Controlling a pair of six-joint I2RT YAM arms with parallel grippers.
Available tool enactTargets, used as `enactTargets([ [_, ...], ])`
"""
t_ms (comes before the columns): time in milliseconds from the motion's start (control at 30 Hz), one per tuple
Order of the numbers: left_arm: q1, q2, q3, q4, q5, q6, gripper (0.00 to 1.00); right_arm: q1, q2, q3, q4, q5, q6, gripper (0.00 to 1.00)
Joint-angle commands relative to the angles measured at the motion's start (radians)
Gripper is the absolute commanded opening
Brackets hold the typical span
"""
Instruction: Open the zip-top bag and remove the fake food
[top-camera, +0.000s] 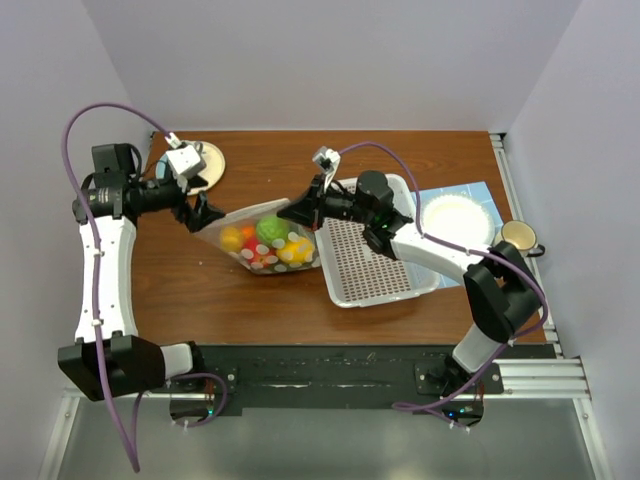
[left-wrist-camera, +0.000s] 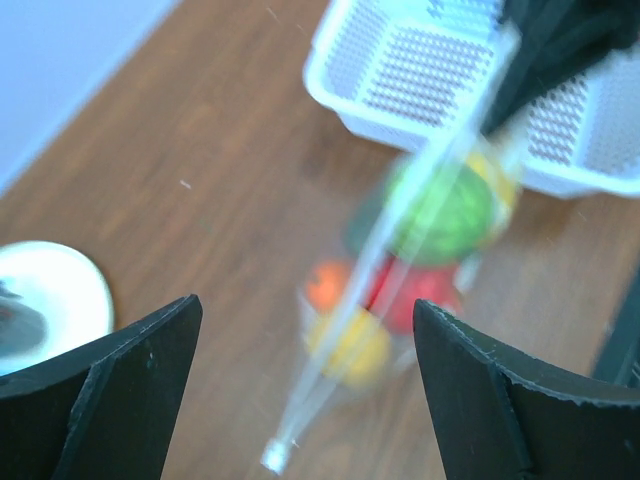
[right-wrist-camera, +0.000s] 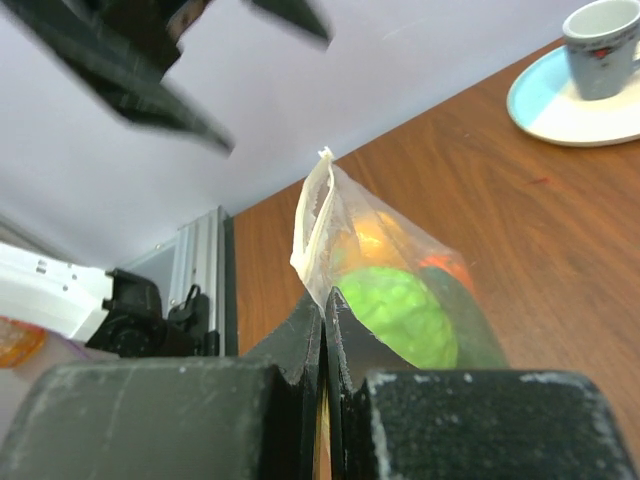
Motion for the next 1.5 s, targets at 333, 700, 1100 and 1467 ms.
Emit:
enactTargets([
  [333,-0.059,-0.004,-0.163,0.217,-0.073,-0.064,0.85,0.048,-0.08,-0.007,-0.021,-0.027,-0.057,0.0],
  [700,-0.059,-0.014,-0.182,0.212,-0.073,-0.035,0.84,0.054,-0.09,-0.012,-0.042,-0.038,-0.066,0.0],
  [1100,-0.196,0.025,-0.274,0.2,-0.061,-0.044,0.51,0.084,-0.119,-0.03,-0.068,-0.031,-0.092,0.0],
  [1467,-0.196,0.042,-0.077,0.087,-0.188,0.002,0.0,0.082,-0.136,-0.034,-0.141,0.011,-0.152,0.03],
])
